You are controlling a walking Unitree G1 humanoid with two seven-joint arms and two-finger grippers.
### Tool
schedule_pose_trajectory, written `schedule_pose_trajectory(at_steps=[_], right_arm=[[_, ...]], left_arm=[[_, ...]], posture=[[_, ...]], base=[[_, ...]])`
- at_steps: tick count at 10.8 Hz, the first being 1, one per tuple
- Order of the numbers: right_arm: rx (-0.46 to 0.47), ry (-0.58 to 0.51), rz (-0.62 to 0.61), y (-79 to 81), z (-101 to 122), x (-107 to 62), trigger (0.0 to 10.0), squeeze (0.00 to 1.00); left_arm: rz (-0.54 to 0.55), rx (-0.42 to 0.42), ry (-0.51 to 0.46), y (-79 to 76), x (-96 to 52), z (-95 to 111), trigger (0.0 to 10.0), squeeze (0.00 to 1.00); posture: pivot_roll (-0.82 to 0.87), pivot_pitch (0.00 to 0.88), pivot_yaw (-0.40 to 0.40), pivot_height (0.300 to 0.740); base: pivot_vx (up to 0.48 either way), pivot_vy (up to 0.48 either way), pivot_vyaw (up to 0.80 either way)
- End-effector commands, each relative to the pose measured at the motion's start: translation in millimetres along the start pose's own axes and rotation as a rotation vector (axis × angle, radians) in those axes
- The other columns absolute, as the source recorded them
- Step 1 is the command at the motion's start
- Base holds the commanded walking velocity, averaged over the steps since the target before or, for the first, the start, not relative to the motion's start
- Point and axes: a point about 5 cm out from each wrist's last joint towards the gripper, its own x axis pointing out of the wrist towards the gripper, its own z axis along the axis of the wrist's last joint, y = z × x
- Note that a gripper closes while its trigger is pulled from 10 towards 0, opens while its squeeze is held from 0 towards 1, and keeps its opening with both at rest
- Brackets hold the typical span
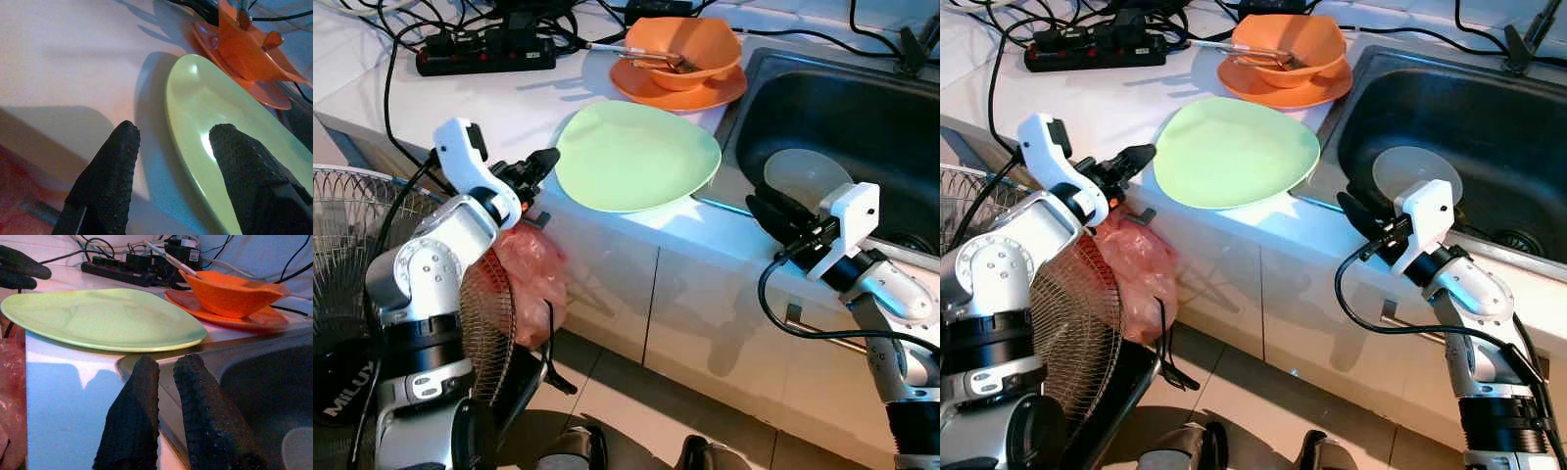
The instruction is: Kitchen organization
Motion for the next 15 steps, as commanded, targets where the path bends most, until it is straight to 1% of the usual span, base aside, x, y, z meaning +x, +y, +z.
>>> schedule_pose_trajectory(at_steps=[1, 4, 5, 7, 10, 15], right_arm=[[-0.001, 0.006, 0.003, 0.7, 0.3, -2.9, 10.0, 0.00], [-0.002, 0.006, 0.001, 0.5, 0.9, -3.4, 10.0, 0.00], [-0.001, 0.006, 0.001, 0.7, 0.9, -4.1, 10.0, 0.00], [0.001, 0.007, 0.005, 1.3, 0.4, -3.0, 10.0, 0.00], [0.000, 0.003, 0.007, 2.6, 0.9, -2.8, 10.0, 0.00], [-0.001, 0.000, 0.003, 4.8, 0.7, -3.9, 10.0, 0.00]], left_arm=[[0.008, -0.029, 0.008, 2.0, 0.8, -0.2, 10.0, 0.00], [0.013, -0.057, 0.032, 1.2, 4.7, -5.1, 10.0, 0.00], [0.024, -0.059, 0.029, 3.7, 2.9, -4.1, 10.0, 0.00], [0.046, -0.065, 0.052, 8.5, 1.9, -9.6, 10.0, 0.00], [0.022, -0.081, 0.102, -0.7, 7.2, -19.6, 10.0, 0.00], [-0.028, -0.098, 0.147, -17.5, 17.1, -26.9, 10.0, 0.00]], posture=[[0.05, 0.190, 0.044, 0.740], [0.05, 0.189, 0.045, 0.740], [0.04, 0.188, 0.048, 0.740], [0.05, 0.185, 0.047, 0.740], [0.04, 0.175, 0.053, 0.740], [0.02, 0.163, 0.068, 0.740]], base=[[0.000, 0.000, 0.00], [0.000, 0.000, 0.00], [0.000, 0.000, 0.00], [0.000, 0.000, 0.00], [0.000, 0.000, 0.00], [0.000, 0.000, 0.00]])
